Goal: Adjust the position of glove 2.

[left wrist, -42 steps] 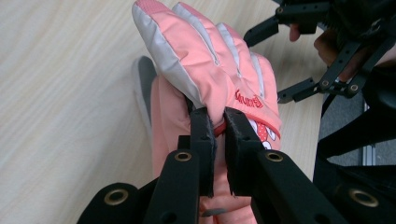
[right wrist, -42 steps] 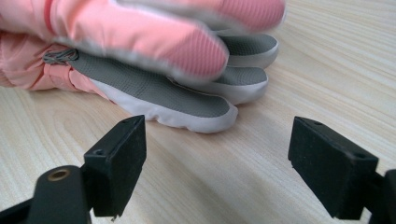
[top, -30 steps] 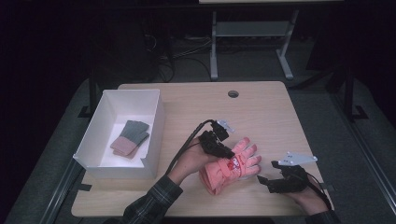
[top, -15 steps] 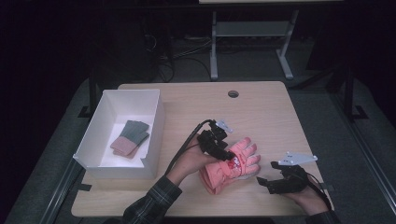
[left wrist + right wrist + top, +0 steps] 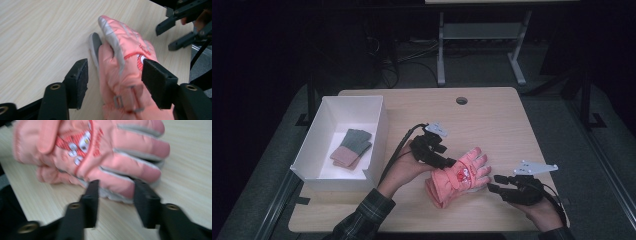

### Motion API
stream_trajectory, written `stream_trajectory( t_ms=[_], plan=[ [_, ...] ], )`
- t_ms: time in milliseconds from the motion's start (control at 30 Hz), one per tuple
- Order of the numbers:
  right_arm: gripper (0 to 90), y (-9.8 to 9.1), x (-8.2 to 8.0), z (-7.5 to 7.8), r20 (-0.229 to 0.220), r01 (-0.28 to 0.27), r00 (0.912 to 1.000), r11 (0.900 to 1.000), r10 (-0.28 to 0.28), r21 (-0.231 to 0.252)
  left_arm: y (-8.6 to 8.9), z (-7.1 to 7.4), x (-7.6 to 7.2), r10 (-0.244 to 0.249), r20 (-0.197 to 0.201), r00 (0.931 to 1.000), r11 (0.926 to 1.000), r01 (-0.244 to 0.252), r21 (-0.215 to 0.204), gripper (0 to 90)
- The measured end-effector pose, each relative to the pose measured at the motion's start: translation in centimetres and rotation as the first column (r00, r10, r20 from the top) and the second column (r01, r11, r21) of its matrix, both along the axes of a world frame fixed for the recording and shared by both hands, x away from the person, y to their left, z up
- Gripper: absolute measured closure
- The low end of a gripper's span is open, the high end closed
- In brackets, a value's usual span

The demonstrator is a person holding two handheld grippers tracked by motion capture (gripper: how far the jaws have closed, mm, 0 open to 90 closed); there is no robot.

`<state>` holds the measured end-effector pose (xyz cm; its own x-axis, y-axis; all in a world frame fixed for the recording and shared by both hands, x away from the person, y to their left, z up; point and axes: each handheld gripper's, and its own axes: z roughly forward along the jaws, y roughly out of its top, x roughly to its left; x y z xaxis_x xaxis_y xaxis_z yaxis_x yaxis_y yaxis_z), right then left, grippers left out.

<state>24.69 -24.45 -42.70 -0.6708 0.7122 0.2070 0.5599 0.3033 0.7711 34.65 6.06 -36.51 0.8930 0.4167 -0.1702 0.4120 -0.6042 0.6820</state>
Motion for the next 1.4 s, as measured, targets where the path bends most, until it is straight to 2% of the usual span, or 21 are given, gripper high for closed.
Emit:
stream_trajectory(
  t_ms=[133,167,200,233,267,300,400,567,733,833,967,1100,1200,1300,1400],
  plan=[
    [83.4,0.2,0.3,0.8,0.014,-0.016,0.9998,0.9989,0.015,0.043,1.4,0.4,-0.3,0.006,0.022,0.9997,0.9999,-0.006,-0.012,57.0],
    [87.3,0.3,0.3,0.9,0.025,-0.017,0.9996,0.9986,0.016,0.050,1.7,0.5,-0.4,0.010,0.025,0.9996,0.9998,-0.010,-0.015,62.2],
    [89.8,0.6,0.6,1.2,0.042,-0.023,0.9989,0.9975,0.020,0.066,2.2,0.6,-0.4,0.011,0.013,0.9999,0.9998,-0.011,-0.015,71.3],
    [89.8,0.6,0.6,1.2,0.042,-0.023,0.9989,0.9975,0.020,0.066,2.2,0.6,-0.4,0.011,0.013,0.9999,0.9998,-0.011,-0.015,75.7],
    [89.8,0.9,0.8,1.3,0.047,-0.027,0.9986,0.9972,0.024,0.070,2.5,0.5,-0.5,0.018,0.010,0.9998,0.9997,-0.018,-0.016,75.7],
    [89.8,1.6,1.3,1.6,0.047,-0.033,0.9985,0.9966,0.029,0.075,2.6,0.5,-0.5,0.017,0.012,0.9998,0.9997,-0.017,-0.016,84.2],
    [89.9,2.3,1.7,1.9,0.054,-0.036,0.9980,0.9969,0.032,0.070,3.1,0.2,-0.5,0.014,0.001,0.9999,0.9999,-0.014,-0.003,89.4],
    [89.9,4.0,2.4,1.6,0.046,-0.041,0.9982,0.9979,0.039,0.049,3.1,-0.7,-0.7,-0.007,-0.028,0.9996,0.9999,0.007,0.013,89.6],
    [89.9,4.6,3.2,1.2,0.026,-0.043,0.9988,0.9984,0.043,0.036,3.1,-1.2,-1.2,-0.030,-0.046,0.9985,0.9995,0.030,0.012,89.7],
    [89.9,4.9,3.6,1.0,0.029,-0.057,0.9980,0.9979,0.056,0.033,3.3,-1.3,-1.8,-0.038,-0.059,0.9975,0.9990,0.039,0.022,89.7],
    [89.9,5.5,4.1,1.0,0.030,-0.074,0.9969,0.9970,0.073,0.025,3.5,-1.5,-2.4,-0.050,-0.071,0.9962,0.9984,0.051,0.022,89.6],
    [89.9,6.7,5.1,1.1,0.036,-0.097,0.9947,0.9951,0.096,0.019,3.8,-1.8,-3.6,-0.070,-0.093,0.9932,0.9975,0.070,-0.001,89.6],
    [89.9,7.2,5.5,1.1,0.035,-0.112,0.9932,0.9935,0.111,0.022,3.8,-2.0,-4.2,-0.081,-0.099,0.9918,0.9967,0.082,-0.002,89.6],
    [89.9,7.1,5.4,1.2,0.046,-0.124,0.9913,0.9919,0.123,0.026,3.9,-2.1,-4.2,-0.074,-0.093,0.9929,0.9973,0.074,-0.006,89.5],
    [89.9,6.5,5.1,1.2,0.045,-0.126,0.9911,0.9916,0.125,0.027,4.4,-2.0,-3.9,-0.039,-0.077,0.9962,0.9991,0.038,-0.020,85.0]
  ],
)
